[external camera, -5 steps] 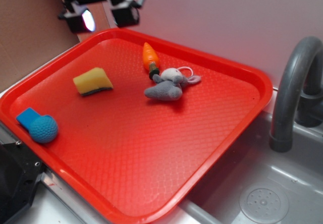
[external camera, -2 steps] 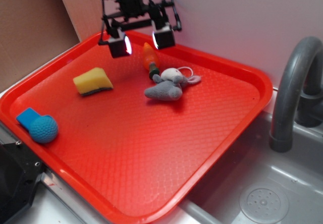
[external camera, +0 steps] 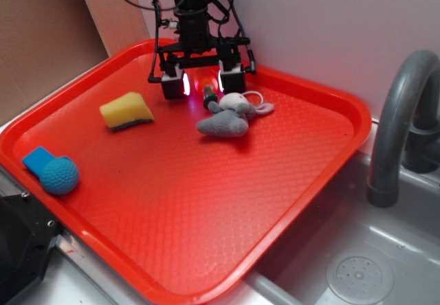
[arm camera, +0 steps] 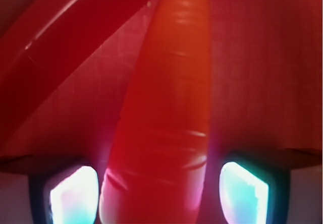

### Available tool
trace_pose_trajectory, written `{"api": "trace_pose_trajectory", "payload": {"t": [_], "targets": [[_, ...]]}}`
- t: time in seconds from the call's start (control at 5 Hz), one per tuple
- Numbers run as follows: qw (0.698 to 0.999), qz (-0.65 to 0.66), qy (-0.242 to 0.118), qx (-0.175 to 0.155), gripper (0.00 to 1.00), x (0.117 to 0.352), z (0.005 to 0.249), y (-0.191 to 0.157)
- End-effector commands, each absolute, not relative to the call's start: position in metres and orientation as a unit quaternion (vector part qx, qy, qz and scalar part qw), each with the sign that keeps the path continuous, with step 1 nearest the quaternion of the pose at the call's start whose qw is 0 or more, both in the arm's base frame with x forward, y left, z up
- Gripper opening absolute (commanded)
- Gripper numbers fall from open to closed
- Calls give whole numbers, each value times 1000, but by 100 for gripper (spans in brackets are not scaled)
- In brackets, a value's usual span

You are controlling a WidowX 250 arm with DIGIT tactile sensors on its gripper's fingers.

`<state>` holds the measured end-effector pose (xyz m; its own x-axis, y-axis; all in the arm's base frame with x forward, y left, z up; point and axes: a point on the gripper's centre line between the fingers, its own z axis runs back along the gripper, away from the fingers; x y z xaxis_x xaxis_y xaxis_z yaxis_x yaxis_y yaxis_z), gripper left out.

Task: Grab the carrot.

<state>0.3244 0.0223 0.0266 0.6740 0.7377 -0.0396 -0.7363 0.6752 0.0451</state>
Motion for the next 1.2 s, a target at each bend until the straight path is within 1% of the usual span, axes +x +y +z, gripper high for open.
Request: {"api": "trace_pose_trajectory", "payload": {"t": [0.0,0.2,0.4,0.6,0.8,1.0], "targets": [[923,383,2,29,0,328,19,19],[936,351,5,38,0,324,22,17],[952,303,16,45,0,301,70,-1],[974,225,18,1,0,273,121,-11],[984,178,-16,-11,0,249,167,-15],[994,106,-27,-29,0,240,193,-9]]}}
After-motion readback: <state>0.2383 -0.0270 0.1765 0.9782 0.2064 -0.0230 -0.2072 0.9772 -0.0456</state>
